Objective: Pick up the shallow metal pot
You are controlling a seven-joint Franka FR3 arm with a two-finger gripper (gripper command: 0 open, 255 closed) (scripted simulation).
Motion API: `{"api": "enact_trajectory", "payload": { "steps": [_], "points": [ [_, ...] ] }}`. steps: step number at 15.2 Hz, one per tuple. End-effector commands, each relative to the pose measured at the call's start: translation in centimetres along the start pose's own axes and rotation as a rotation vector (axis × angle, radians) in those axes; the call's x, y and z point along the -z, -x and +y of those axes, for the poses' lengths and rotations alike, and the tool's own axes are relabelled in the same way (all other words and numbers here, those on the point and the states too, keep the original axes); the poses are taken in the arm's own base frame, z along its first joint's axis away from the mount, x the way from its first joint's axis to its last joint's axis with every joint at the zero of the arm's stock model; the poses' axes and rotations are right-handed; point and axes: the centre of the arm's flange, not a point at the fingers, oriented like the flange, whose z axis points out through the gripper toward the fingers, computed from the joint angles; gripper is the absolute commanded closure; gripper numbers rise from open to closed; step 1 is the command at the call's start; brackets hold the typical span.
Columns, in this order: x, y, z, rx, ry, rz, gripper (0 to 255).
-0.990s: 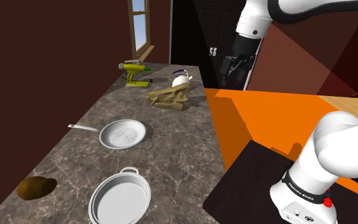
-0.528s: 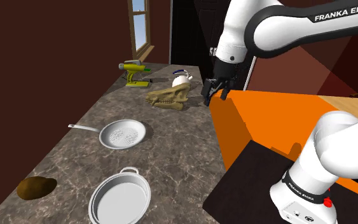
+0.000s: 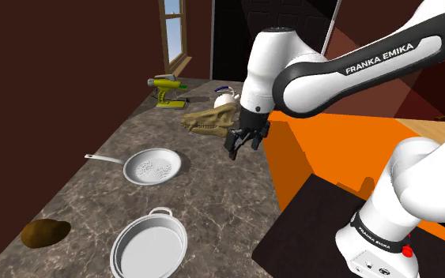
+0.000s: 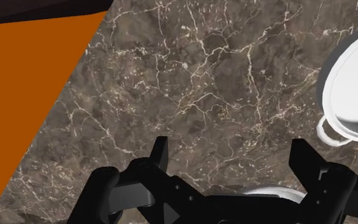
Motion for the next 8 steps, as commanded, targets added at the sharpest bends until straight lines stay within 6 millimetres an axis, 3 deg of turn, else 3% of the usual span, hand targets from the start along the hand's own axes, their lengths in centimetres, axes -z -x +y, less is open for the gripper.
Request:
{"api": "enact_trajectory", "payload": {
  "steps": [1,8],
  "points": [
    [-1.7,0.0,-1.6,0.001,-0.003,0.002,0],
    [-8.6,-0.2,-7.7,0.007,-0.007,0.003,0]
  ]
}}
